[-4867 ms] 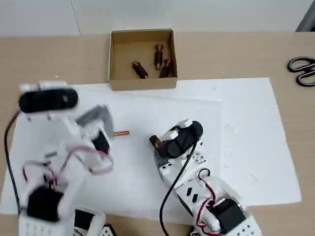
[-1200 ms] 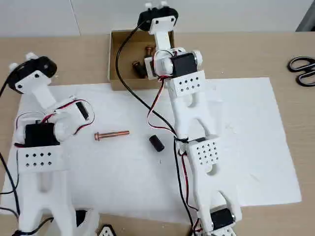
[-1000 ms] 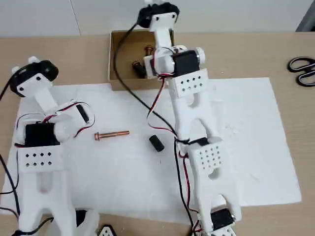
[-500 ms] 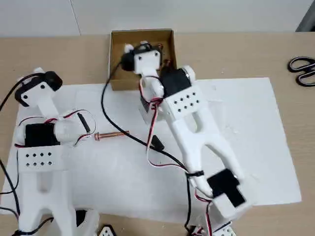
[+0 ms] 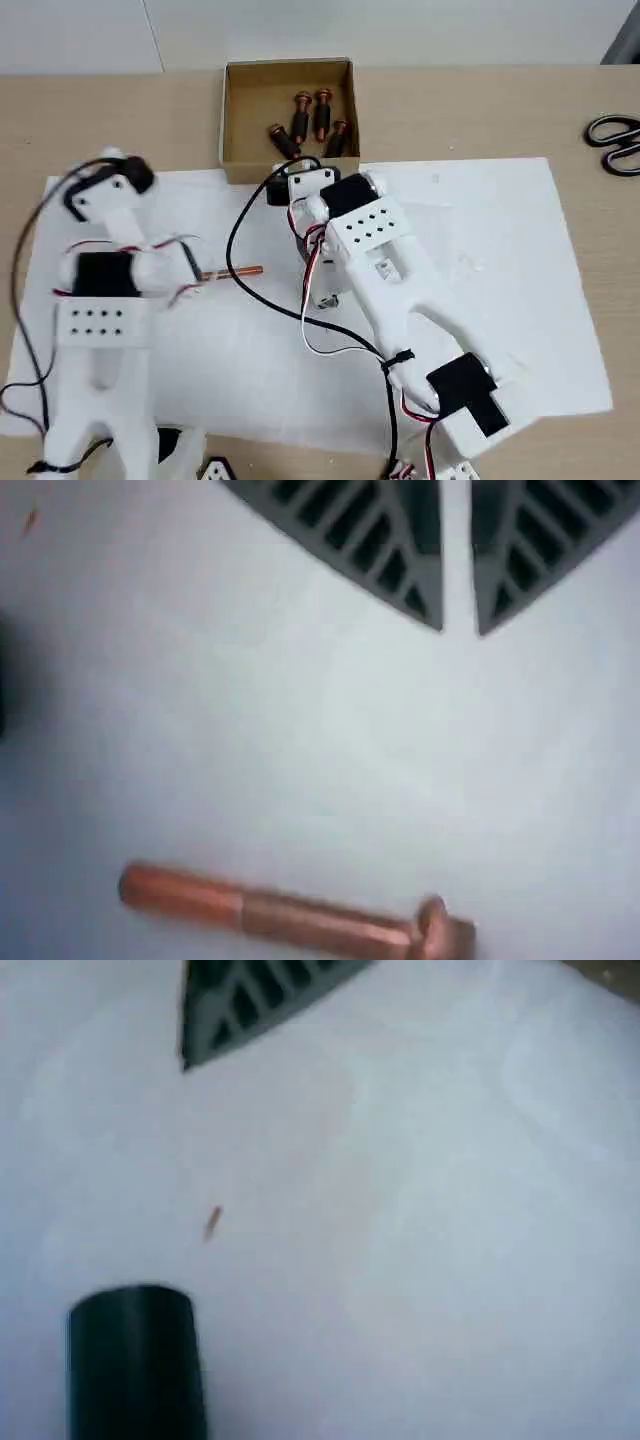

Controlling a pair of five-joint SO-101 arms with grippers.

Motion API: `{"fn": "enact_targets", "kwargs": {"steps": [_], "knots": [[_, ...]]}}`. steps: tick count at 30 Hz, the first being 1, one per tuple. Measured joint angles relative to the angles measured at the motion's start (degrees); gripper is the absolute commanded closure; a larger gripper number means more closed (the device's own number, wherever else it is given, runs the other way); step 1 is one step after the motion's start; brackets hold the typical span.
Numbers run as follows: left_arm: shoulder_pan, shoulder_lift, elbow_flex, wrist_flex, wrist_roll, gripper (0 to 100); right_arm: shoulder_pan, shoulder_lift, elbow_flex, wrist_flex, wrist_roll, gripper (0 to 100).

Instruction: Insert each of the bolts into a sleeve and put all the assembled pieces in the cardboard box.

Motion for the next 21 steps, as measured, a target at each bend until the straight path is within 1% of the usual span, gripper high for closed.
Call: {"fn": "enact_targets", "kwargs": {"steps": [2,6,9,13,17,21], "knots": [[1.76,0.00,0.26,0.00,0.97,99,0.00,0.00,1.14,-1.76,0.00,79.7],[2.90,0.00,0.53,-1.58,2.11,99,0.00,0.18,1.49,-4.84,0.00,79.8],[2.99,0.00,0.53,-3.60,2.29,99,-0.18,2.73,1.49,-6.15,0.00,79.8],[2.99,0.00,0.53,-4.57,2.29,99,-2.37,6.77,1.05,-6.51,0.79,79.8],[2.81,0.00,1.49,-4.57,2.29,99,-3.16,11.25,-3.25,-6.51,1.14,79.8],[2.81,0.00,4.22,-6.51,2.29,99,-3.16,16.79,-8.44,-6.51,2.55,79.8]]}}
